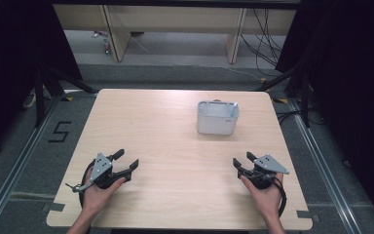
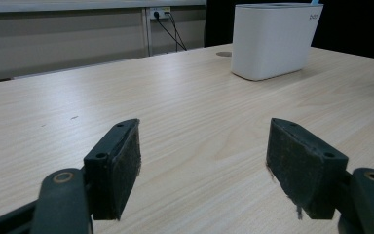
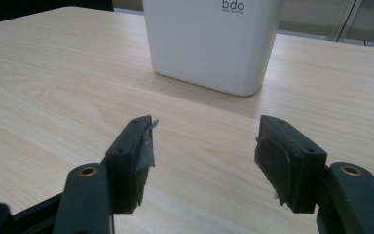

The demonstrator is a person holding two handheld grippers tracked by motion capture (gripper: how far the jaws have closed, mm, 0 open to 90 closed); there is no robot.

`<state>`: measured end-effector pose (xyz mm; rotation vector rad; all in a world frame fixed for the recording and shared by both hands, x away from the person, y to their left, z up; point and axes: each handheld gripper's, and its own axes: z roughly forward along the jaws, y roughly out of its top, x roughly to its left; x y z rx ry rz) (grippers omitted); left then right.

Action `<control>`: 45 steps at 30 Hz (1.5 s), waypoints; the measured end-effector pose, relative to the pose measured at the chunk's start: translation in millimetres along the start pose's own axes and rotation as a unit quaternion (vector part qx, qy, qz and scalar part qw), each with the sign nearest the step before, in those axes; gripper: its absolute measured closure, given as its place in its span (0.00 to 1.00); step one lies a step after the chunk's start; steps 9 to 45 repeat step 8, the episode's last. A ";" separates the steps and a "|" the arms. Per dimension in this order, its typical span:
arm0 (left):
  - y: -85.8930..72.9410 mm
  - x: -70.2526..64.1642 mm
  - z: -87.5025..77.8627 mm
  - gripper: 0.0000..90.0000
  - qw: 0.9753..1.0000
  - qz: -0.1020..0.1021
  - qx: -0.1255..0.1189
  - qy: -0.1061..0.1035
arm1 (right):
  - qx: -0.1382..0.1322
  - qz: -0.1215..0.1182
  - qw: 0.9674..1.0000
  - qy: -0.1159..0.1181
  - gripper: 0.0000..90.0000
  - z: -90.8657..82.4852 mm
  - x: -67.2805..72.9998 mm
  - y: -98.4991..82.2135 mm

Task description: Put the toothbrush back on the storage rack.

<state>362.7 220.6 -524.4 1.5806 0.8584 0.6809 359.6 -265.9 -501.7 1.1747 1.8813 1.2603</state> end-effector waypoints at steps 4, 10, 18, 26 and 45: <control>0.1 -1.0 -0.5 0.32 1.000 0.004 0.002 0.002 | -0.008 0.003 1.000 -0.002 0.44 1.2 -0.5 -4.3; 0.7 -1.6 -1.8 0.32 1.000 0.004 0.010 0.009 | 0.001 0.009 1.000 -0.001 0.44 2.0 -0.5 -6.7; 0.7 -1.6 -1.8 0.32 1.000 0.004 0.010 0.009 | 0.001 0.009 1.000 -0.001 0.44 2.0 -0.5 -6.7; 0.7 -1.6 -1.8 0.32 1.000 0.004 0.010 0.009 | 0.001 0.009 1.000 -0.001 0.44 2.0 -0.5 -6.7; 0.7 -1.6 -1.8 0.32 1.000 0.004 0.010 0.009 | 0.001 0.009 1.000 -0.001 0.44 2.0 -0.5 -6.7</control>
